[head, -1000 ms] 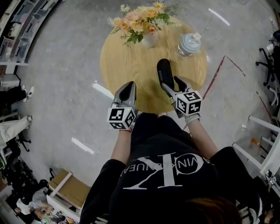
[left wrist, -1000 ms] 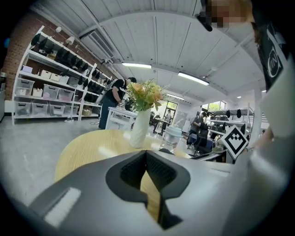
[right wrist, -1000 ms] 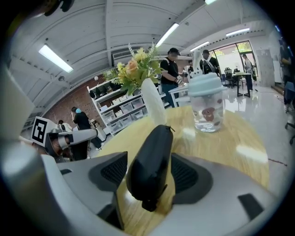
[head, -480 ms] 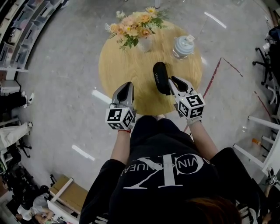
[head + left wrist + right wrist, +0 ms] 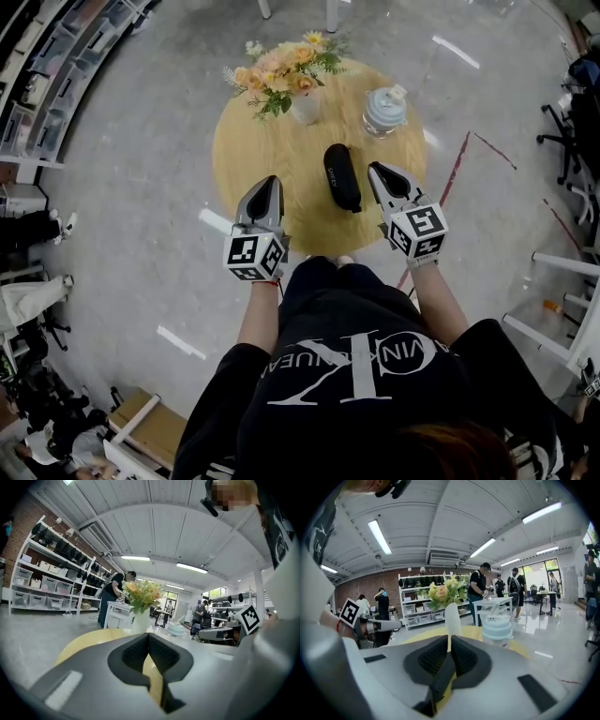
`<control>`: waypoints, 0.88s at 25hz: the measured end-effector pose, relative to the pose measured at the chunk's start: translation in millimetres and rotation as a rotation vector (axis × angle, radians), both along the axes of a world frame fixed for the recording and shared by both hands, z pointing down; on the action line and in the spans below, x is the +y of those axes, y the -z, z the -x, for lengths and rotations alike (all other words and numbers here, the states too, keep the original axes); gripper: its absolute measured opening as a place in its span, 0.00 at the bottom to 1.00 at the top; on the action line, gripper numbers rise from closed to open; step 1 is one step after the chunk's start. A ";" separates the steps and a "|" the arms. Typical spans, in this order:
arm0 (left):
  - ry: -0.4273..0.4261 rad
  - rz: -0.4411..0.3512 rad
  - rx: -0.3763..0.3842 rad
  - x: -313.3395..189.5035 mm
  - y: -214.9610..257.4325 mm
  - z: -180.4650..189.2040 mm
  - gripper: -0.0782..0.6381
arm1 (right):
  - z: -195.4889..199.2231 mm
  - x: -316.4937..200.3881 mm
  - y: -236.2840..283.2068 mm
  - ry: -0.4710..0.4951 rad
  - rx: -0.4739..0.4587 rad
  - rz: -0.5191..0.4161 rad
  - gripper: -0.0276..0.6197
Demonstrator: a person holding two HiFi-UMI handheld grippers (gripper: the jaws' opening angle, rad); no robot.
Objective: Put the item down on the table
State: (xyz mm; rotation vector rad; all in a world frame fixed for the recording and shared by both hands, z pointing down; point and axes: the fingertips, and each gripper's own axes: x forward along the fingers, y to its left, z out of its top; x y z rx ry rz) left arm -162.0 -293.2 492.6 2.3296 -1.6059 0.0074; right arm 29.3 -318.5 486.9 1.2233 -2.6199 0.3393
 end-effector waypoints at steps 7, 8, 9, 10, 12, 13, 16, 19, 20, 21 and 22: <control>0.020 -0.057 -0.007 -9.7 23.7 5.9 0.12 | -3.6 -7.0 21.7 0.001 -0.002 -0.051 0.09; 0.023 -0.064 -0.007 -11.0 27.1 6.8 0.13 | -4.1 -8.0 24.4 0.001 -0.004 -0.057 0.09; 0.025 -0.072 -0.007 -12.3 30.4 7.6 0.12 | -4.4 -8.9 27.3 0.000 -0.006 -0.062 0.09; 0.027 -0.079 -0.008 -13.5 33.7 8.4 0.12 | -4.7 -9.8 30.2 0.000 -0.008 -0.068 0.09; 0.029 -0.093 -0.010 -15.9 40.1 9.8 0.13 | -4.8 -12.0 36.3 -0.002 -0.019 -0.077 0.09; 0.031 -0.099 -0.010 -17.0 42.9 10.3 0.12 | -4.9 -13.3 39.5 -0.004 -0.028 -0.082 0.09; 0.034 -0.120 -0.012 -19.8 51.2 11.4 0.13 | -4.5 -16.5 48.7 -0.004 -0.042 -0.103 0.09; 0.037 -0.143 -0.015 -22.4 60.7 13.0 0.13 | -3.0 -18.7 57.5 0.003 -0.044 -0.125 0.09; 0.038 -0.151 -0.016 -23.4 64.1 13.8 0.12 | -2.5 -19.5 60.4 0.005 -0.048 -0.131 0.09; 0.040 -0.159 -0.016 -24.2 67.4 14.6 0.12 | -2.2 -20.2 63.5 0.006 -0.053 -0.136 0.09; 0.041 -0.168 -0.017 -24.8 70.9 15.4 0.12 | -1.8 -20.8 66.6 0.006 -0.058 -0.142 0.09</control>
